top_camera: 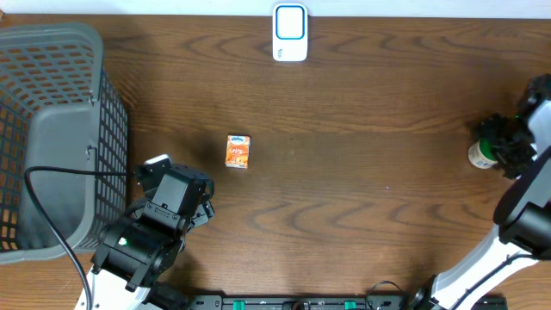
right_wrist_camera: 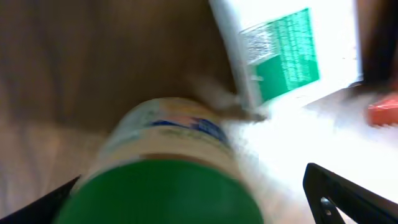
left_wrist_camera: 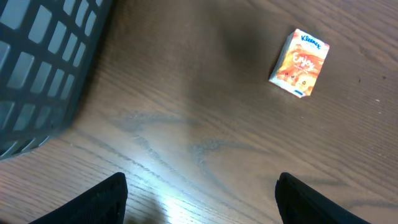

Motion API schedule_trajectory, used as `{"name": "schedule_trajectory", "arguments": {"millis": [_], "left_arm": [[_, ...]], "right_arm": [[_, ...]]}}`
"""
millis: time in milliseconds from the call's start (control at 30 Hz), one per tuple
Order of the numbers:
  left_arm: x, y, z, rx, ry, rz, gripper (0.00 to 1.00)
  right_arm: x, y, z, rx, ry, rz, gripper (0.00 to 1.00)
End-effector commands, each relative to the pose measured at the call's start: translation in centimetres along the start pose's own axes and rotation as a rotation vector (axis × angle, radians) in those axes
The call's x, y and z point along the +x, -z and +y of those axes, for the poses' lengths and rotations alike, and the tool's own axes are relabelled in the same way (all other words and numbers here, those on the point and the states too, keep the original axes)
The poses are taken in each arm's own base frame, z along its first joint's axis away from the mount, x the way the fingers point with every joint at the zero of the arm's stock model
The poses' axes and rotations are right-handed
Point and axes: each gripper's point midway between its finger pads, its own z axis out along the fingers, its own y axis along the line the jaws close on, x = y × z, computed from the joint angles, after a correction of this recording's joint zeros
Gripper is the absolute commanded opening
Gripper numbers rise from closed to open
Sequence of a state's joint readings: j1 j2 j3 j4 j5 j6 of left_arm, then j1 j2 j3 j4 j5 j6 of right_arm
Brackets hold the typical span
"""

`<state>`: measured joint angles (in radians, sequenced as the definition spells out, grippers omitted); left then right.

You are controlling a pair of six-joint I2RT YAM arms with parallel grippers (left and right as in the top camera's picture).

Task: Scan the item barcode
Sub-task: 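Carry the bottle to the right edge and set it down, then move the left gripper over the orange Kleenex pack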

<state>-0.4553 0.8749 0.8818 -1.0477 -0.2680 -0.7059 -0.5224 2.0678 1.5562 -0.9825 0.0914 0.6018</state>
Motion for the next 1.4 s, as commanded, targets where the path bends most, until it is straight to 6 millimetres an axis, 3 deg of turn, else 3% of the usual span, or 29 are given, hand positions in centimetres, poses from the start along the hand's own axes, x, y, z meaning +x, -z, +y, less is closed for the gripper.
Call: {"name": "schedule_trajectory", "arguments": {"millis": [0,200,367,500,567,733,900,1067,1367], "left_arm": [[-0.1,0.0,0.2,-0.011,-0.008,-0.007,0.77],[-0.1,0.0,0.2,-0.011,-0.008,-0.007,0.77],[-0.1,0.0,0.2,-0.011,-0.008,-0.007,0.77],[-0.1,0.0,0.2,-0.011,-0.008,-0.008,0.77],[-0.4,0.0,0.2,-0.016,-0.006,-0.023,0.77],[-0.9,0.0,-0.7,0.023,0.022,-0.039,0.77],[-0.1,-0.4,-1.3,0.042,0.109,0.015,0.77],[0.5,-2.5,-2.1,-0.024,0.423,0.081,0.77],[-0.2,-8.4,-8.4,0.015,0.69,0.188,0.77]], "right_arm": [[-2.1,3.1,0.7,-0.103,-0.04,-0.009,0.99],[-0.2,9.0,4.3,-0.298,0.003,0.058,0.99],[3.5,13.1,7.6,-0.331,0.156,-0.001,0.99],[8.8,15.9,11.4,-0.384,0.485,-0.036,0.99],[12.6,16.4,12.8,-0.381,0.681,-0.021,0.99],[19.7,16.8,14.5,-0.362,0.906,0.04,0.99],[23.0,16.9,13.9,-0.324,0.98,0.095,0.99],[23.3,16.6,12.0,-0.266,0.967,0.153,0.99],[23.6,15.9,9.7,-0.197,0.952,0.228,0.99]]}}
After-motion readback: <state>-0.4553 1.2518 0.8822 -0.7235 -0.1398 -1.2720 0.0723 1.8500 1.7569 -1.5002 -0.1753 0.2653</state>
